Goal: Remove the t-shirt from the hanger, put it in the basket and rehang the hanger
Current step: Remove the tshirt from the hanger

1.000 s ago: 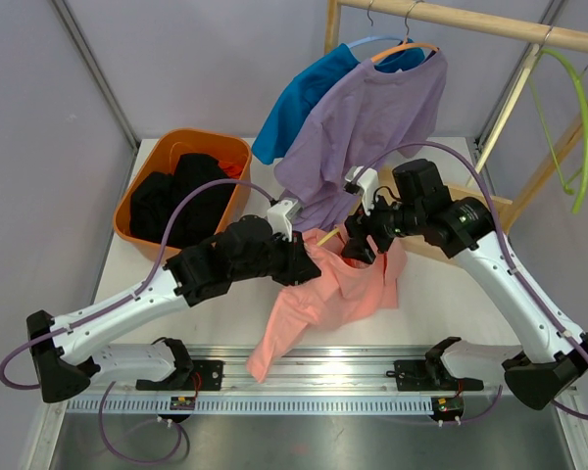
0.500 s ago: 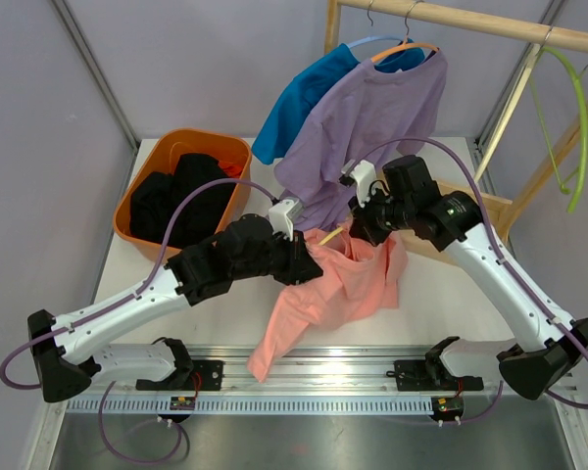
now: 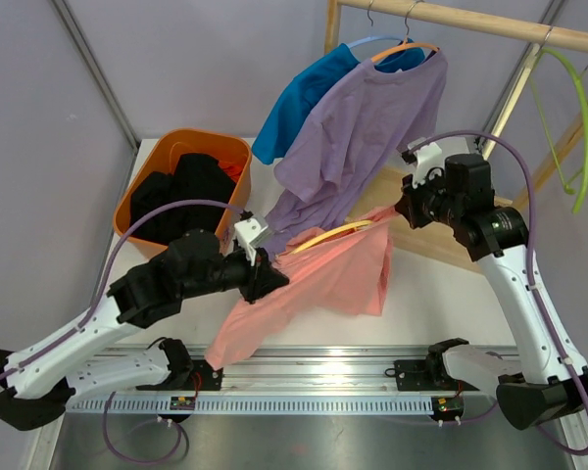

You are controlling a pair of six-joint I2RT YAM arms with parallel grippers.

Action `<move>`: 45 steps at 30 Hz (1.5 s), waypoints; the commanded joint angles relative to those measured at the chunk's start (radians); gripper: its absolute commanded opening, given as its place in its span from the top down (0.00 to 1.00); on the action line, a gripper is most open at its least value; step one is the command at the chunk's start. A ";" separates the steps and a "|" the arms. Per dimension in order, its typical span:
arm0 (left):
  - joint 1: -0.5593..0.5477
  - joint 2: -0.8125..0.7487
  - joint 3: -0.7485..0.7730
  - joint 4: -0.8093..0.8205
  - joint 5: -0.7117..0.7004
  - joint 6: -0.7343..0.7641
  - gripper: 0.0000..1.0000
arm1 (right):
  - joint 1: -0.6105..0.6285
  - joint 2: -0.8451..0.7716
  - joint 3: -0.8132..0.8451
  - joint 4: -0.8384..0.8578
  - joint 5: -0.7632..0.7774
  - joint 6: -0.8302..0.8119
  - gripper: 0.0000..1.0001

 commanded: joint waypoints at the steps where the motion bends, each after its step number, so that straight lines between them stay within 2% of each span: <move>1: -0.001 -0.125 0.009 -0.061 0.024 0.089 1.00 | -0.077 -0.013 -0.071 0.062 0.016 -0.051 1.00; 3: -0.003 -0.151 0.008 -0.057 -0.026 0.085 1.00 | -0.079 -0.035 -0.106 0.054 -0.023 -0.071 1.00; 7: -0.003 -0.200 -0.003 0.003 0.003 0.072 1.00 | -0.083 -0.048 -0.163 0.028 -0.054 -0.096 1.00; 9: -0.003 -0.200 -0.009 0.040 0.005 0.059 1.00 | -0.087 -0.062 -0.186 0.003 -0.147 -0.126 1.00; 10: -0.001 -0.194 -0.013 0.066 -0.003 0.051 1.00 | -0.087 -0.077 -0.198 -0.007 -0.267 -0.136 1.00; 13: -0.001 -0.161 -0.049 0.162 -0.043 0.010 1.00 | -0.087 -0.097 -0.243 -0.027 -0.429 -0.169 1.00; 17: -0.001 -0.093 -0.118 0.340 -0.069 -0.035 1.00 | -0.085 -0.091 -0.270 -0.066 -0.492 -0.218 1.00; 18: -0.003 -0.035 -0.116 0.365 -0.066 -0.034 1.00 | -0.085 -0.091 -0.260 -0.081 -0.512 -0.234 0.95; 19: -0.003 -0.004 -0.097 0.365 -0.067 -0.017 1.00 | -0.085 -0.091 -0.249 -0.104 -0.520 -0.254 0.86; 20: -0.001 0.032 -0.081 0.357 -0.061 0.002 1.00 | -0.088 -0.094 -0.232 -0.156 -0.525 -0.304 0.67; 21: -0.001 0.062 -0.064 0.345 -0.061 0.023 1.00 | -0.085 -0.108 -0.196 -0.182 -0.517 -0.327 0.60; 23: 0.000 0.143 -0.015 0.282 -0.058 0.103 1.00 | -0.087 -0.128 -0.133 -0.299 -0.541 -0.451 0.37; 24: 0.005 0.164 0.000 0.259 -0.043 0.136 1.00 | -0.087 -0.151 -0.113 -0.351 -0.611 -0.511 0.32; 25: 0.006 0.197 0.011 0.218 -0.029 0.208 1.00 | -0.085 -0.162 -0.093 -0.483 -0.661 -0.680 0.28; 27: 0.006 0.217 0.036 0.164 0.002 0.271 1.00 | -0.084 -0.177 -0.050 -0.616 -0.789 -0.856 0.19; 28: 0.006 0.221 0.040 0.152 0.009 0.348 1.00 | -0.085 -0.177 -0.042 -0.692 -0.819 -0.960 0.18; 33: 0.006 0.218 0.043 0.167 0.132 0.531 1.00 | -0.053 -0.076 -0.014 -0.661 -0.873 -0.981 0.15; 35: 0.006 0.221 0.051 0.178 0.174 0.589 1.00 | -0.013 -0.029 0.022 -0.637 -0.850 -0.960 0.14; 39: 0.006 0.272 0.109 0.129 0.210 0.657 1.00 | 0.158 0.040 0.047 -0.523 -0.711 -0.849 0.11; 42: 0.006 0.293 0.141 0.120 0.218 0.672 1.00 | 0.232 0.071 0.055 -0.462 -0.675 -0.792 0.13; 45: 0.006 0.300 0.151 0.129 0.235 0.683 1.00 | 0.268 0.111 0.056 -0.445 -0.643 -0.758 0.21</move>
